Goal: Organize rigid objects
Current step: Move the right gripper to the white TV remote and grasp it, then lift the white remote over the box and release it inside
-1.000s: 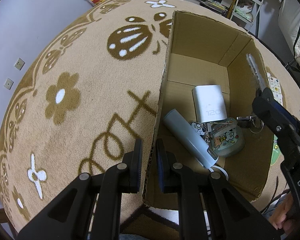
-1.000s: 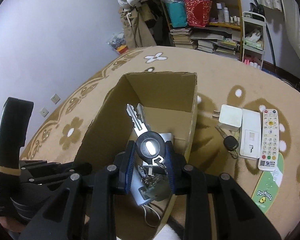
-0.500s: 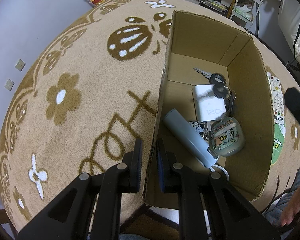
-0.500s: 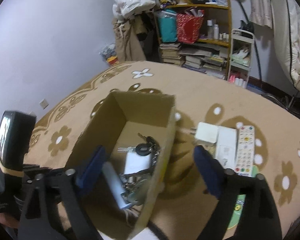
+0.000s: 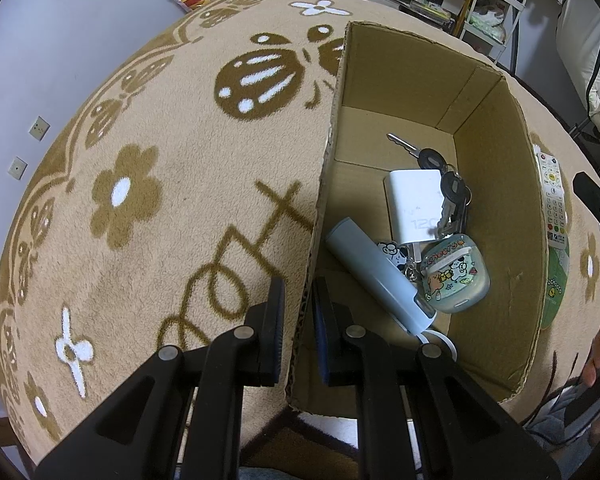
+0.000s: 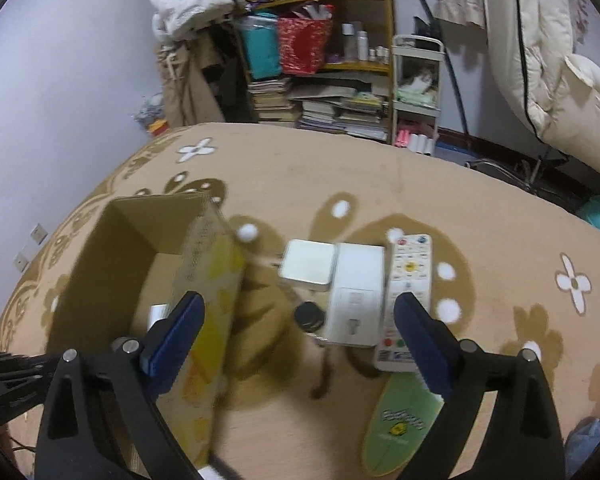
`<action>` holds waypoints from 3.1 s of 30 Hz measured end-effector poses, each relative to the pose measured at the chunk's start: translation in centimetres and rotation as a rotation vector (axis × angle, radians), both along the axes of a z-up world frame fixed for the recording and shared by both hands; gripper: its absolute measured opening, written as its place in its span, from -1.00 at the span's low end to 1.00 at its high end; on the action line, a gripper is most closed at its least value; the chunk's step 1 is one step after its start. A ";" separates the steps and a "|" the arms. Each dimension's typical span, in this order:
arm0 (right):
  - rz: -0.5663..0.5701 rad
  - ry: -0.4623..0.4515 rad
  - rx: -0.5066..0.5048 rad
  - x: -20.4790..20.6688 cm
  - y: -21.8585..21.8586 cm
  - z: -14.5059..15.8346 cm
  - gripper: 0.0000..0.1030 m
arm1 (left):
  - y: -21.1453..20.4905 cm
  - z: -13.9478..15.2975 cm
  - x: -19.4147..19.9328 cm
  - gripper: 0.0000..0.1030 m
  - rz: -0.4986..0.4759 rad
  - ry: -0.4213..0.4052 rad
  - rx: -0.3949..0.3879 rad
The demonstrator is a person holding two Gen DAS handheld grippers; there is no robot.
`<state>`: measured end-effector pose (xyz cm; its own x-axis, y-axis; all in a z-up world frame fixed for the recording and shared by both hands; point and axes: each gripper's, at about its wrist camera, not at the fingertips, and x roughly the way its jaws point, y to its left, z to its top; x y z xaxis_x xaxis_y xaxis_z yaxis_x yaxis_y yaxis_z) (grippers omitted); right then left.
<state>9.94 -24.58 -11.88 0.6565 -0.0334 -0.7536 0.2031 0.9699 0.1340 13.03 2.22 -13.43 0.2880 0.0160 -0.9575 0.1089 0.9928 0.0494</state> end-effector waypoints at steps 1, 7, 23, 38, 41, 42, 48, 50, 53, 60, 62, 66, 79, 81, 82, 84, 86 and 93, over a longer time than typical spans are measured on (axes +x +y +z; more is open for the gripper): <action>-0.008 0.003 -0.002 0.1 -0.3 -0.2 0.95 | 0.0 0.0 0.0 -0.73 0.000 0.000 -0.002; -0.075 0.032 0.014 0.7 -3.6 -1.7 0.95 | -0.1 0.0 0.0 -0.74 -0.008 -0.003 0.009; -0.164 0.135 0.127 2.1 -9.0 -6.7 0.16 | -0.2 -0.2 0.2 -0.73 -0.007 0.001 0.013; -0.172 0.094 0.268 2.0 -10.3 -9.7 -0.13 | -0.1 -0.4 0.3 -0.72 -0.011 0.003 0.021; -0.171 0.099 0.254 2.3 -10.0 -9.5 -0.31 | -0.1 -0.5 0.3 -0.72 -0.011 0.004 0.021; -0.171 0.099 0.259 2.4 -10.0 -9.5 -0.31 | -0.1 -0.5 0.3 -0.72 -0.011 0.005 0.020; -0.191 0.104 0.321 2.4 -10.3 -9.6 -0.32 | -0.1 -0.5 0.3 -0.72 -0.010 0.006 0.019; -0.202 0.104 0.330 2.3 -10.3 -9.6 -0.32 | 0.0 -0.6 0.4 -0.72 -0.011 0.007 0.020; -0.213 0.104 0.332 2.3 -10.2 -9.8 -0.32 | -0.1 -0.6 0.4 -0.72 -0.012 0.010 0.023; -0.231 0.097 0.365 2.1 -10.4 -10.3 -0.30 | -0.1 -0.6 0.4 -0.72 -0.014 0.010 0.026; -0.224 0.096 0.354 2.1 -10.2 -10.1 -0.33 | -0.2 -0.6 0.4 -0.72 -0.015 0.009 0.028; -0.248 0.090 0.262 1.9 -9.3 -9.1 -0.35 | -0.1 -0.6 0.4 -0.72 -0.011 0.009 0.023; -0.253 -0.062 0.213 0.3 -9.2 -2.0 -0.35 | -0.1 -0.5 0.3 -0.72 -0.005 0.011 0.020; -0.231 -0.084 0.220 0.4 -8.5 -0.8 -0.35 | -0.1 -0.5 0.3 -0.72 -0.006 0.011 0.021; -0.217 -0.096 0.221 0.5 -8.0 -0.3 -0.35 | -0.1 -0.5 0.3 -0.72 -0.006 0.011 0.022; -0.185 -0.115 0.222 0.6 -6.9 0.9 -0.35 | -0.2 -0.5 0.3 -0.72 -0.008 0.010 0.025; -0.156 -0.130 0.226 0.7 -5.8 1.9 -0.35 | -0.2 -0.5 0.3 -0.73 -0.009 0.010 0.024; -0.033 -0.141 0.233 0.9 -1.3 4.1 -0.35 | -0.2 -0.5 0.3 -0.73 -0.007 0.011 0.021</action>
